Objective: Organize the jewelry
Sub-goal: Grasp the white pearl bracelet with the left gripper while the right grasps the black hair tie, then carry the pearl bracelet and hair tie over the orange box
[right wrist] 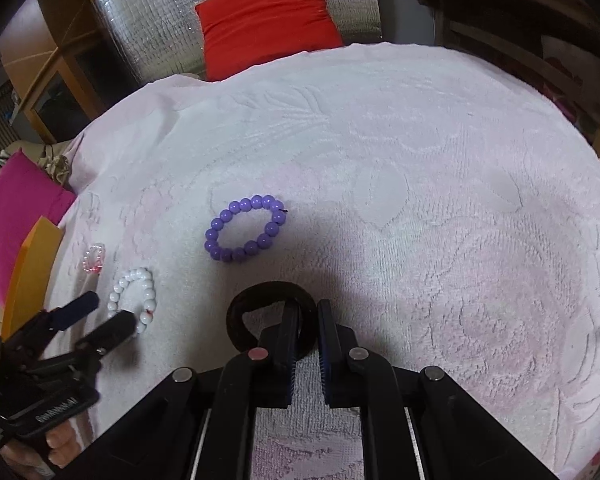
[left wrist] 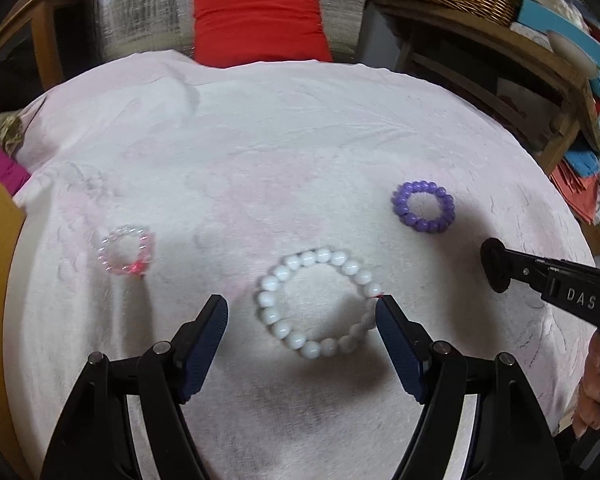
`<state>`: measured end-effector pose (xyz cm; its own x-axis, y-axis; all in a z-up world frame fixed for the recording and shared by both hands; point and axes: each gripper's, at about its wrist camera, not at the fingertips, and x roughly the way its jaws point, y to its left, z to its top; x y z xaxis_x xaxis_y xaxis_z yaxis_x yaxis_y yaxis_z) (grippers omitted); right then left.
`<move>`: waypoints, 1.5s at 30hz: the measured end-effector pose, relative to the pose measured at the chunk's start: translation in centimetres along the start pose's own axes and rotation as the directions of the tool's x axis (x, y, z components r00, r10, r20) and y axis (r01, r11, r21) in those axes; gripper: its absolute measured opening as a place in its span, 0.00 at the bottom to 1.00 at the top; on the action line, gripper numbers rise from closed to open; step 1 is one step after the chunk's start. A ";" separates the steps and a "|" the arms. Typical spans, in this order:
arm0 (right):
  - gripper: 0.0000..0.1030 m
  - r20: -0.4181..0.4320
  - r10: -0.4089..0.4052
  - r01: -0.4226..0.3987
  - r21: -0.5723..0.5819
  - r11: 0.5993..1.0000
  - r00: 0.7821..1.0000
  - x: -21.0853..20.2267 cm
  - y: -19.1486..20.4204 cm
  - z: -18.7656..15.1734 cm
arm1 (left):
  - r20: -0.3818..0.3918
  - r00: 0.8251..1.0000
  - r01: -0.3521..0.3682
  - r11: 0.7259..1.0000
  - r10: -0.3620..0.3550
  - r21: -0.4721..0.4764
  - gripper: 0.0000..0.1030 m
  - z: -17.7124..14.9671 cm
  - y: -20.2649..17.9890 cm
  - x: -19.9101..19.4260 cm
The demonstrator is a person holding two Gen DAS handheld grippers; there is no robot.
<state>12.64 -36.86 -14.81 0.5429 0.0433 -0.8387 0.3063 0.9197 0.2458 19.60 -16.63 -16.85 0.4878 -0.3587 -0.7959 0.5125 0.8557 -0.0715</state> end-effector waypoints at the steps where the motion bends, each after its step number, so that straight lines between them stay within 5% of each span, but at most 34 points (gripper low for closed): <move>1: 0.10 -0.005 0.011 -0.011 0.012 1.000 1.000 0.1 -0.2 0.1 | -0.006 1.000 0.000 1.000 0.000 0.013 0.75 0.0 -0.3 0.2; 8: 0.10 -0.006 0.010 -0.010 0.013 1.000 1.000 0.1 -0.3 -0.1 | -0.010 1.000 0.002 0.998 -0.002 0.057 0.72 -0.3 -1.1 0.8; 13: 0.10 0.009 0.001 -0.001 0.006 1.000 1.000 0.0 0.0 -0.1 | 0.015 0.999 0.045 0.997 -0.046 0.064 0.18 -0.3 -1.0 0.4; 17: 0.10 0.031 -0.001 0.001 -0.009 1.000 1.000 -0.2 0.4 -0.2 | 0.028 0.998 0.059 0.996 -0.061 0.064 0.09 -0.2 -0.8 -0.1; 37: 0.10 0.071 0.145 -0.141 -0.061 0.988 0.987 -1.2 5.7 -0.5 | 0.195 0.980 0.051 0.998 -0.045 -0.030 0.09 -0.8 3.7 -8.0; 45: 0.10 0.049 0.192 -0.185 -0.120 0.975 0.980 -0.7 9.4 -1.8 | 0.222 0.973 -0.049 0.996 0.063 -0.071 0.09 -1.9 5.8 -10.1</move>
<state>13.71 -27.56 -12.81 0.6293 0.1997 -0.7511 0.1048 0.9358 0.3366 16.28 -7.34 -10.39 0.6638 -0.3775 -0.6457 0.4367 0.8965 -0.0752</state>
